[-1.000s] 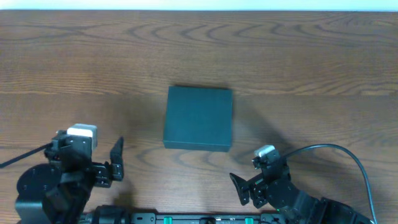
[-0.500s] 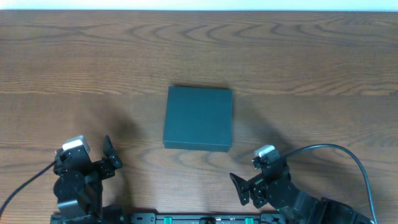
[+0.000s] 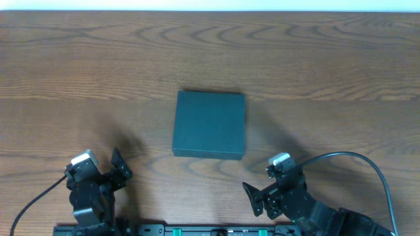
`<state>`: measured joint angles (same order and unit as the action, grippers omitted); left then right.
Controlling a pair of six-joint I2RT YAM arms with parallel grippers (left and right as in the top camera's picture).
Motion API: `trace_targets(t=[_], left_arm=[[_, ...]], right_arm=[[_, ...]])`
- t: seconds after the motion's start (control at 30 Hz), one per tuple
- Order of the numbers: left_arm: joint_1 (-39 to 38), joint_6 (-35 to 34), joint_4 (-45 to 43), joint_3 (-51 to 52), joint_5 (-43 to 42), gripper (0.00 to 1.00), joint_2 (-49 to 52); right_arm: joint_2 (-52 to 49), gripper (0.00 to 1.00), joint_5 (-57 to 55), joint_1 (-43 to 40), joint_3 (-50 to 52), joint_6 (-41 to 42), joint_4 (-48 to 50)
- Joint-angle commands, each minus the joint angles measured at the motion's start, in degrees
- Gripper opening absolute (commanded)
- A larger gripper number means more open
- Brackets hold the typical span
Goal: Pack container
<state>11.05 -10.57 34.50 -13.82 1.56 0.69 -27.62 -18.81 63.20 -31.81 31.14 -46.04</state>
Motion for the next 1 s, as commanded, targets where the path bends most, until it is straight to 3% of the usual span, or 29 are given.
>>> trace_targets(t=[0.0, 0.97], left_arm=[[0.2, -1.7, -0.3, 1.8, 0.5, 0.95, -0.5], [0.2, -1.0, 0.0, 5.0, 0.3, 0.95, -0.5]], right_arm=[[0.2, 0.99, -0.2, -0.4, -0.8, -0.6, -0.1], [0.2, 0.99, -0.2, -0.4, -0.8, -0.6, -0.1]])
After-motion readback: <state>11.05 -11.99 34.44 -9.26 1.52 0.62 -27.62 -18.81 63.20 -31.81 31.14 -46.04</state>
